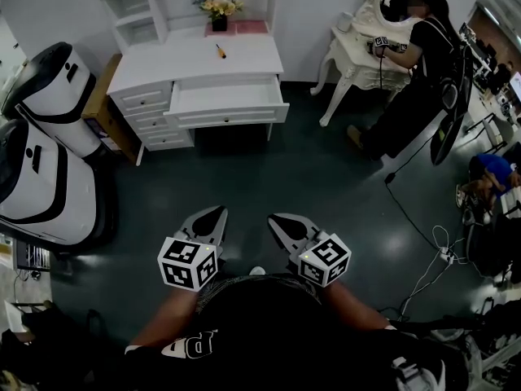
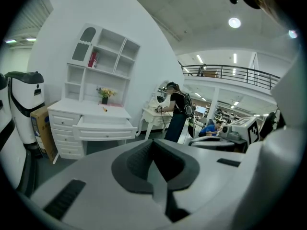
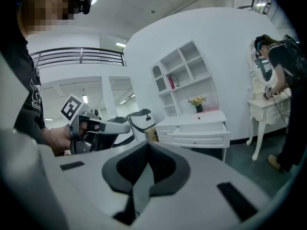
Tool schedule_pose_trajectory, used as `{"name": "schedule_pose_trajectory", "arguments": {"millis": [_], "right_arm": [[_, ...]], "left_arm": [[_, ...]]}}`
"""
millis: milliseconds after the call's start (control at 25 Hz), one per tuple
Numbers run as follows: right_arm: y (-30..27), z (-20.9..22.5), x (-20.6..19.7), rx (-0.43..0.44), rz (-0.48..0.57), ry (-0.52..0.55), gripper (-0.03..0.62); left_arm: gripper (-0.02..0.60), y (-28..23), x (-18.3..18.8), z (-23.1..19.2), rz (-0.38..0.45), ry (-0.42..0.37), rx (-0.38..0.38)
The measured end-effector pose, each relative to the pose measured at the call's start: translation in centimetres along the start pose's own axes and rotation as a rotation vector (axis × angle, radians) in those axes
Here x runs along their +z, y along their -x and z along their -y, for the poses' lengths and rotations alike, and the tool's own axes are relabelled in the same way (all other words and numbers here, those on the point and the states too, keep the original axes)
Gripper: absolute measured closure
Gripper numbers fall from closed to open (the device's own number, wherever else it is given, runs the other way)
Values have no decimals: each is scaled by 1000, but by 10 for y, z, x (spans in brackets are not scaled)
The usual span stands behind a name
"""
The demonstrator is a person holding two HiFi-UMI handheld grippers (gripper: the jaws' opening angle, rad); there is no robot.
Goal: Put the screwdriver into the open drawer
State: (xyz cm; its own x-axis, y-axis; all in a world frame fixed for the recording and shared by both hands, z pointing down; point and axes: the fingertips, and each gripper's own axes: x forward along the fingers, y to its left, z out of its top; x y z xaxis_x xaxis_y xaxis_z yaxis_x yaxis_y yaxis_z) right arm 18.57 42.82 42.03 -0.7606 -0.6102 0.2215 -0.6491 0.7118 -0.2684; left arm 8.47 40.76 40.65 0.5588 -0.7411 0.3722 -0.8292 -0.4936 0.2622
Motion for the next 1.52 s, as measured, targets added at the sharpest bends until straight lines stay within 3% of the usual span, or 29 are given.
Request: {"name": "schedule_pose_trajectory", "arguments": {"millis": [240,600,960,1520], "right_arm": [[7,13,1,-18,10,-34,585],[-13,10,-4,10,-2,-50,585],[-35,20,10,-27,2,-49,585],[-90,34,28,-14,-49,-38,585]], "left_arm": [[571,-2,2,11,-8,-14,7],[571,-6,-8,-10,-43,10,18],[569,-18,10,-31,-43,-5,-12],[571,-44,31,-82,-47,21,-14]]}}
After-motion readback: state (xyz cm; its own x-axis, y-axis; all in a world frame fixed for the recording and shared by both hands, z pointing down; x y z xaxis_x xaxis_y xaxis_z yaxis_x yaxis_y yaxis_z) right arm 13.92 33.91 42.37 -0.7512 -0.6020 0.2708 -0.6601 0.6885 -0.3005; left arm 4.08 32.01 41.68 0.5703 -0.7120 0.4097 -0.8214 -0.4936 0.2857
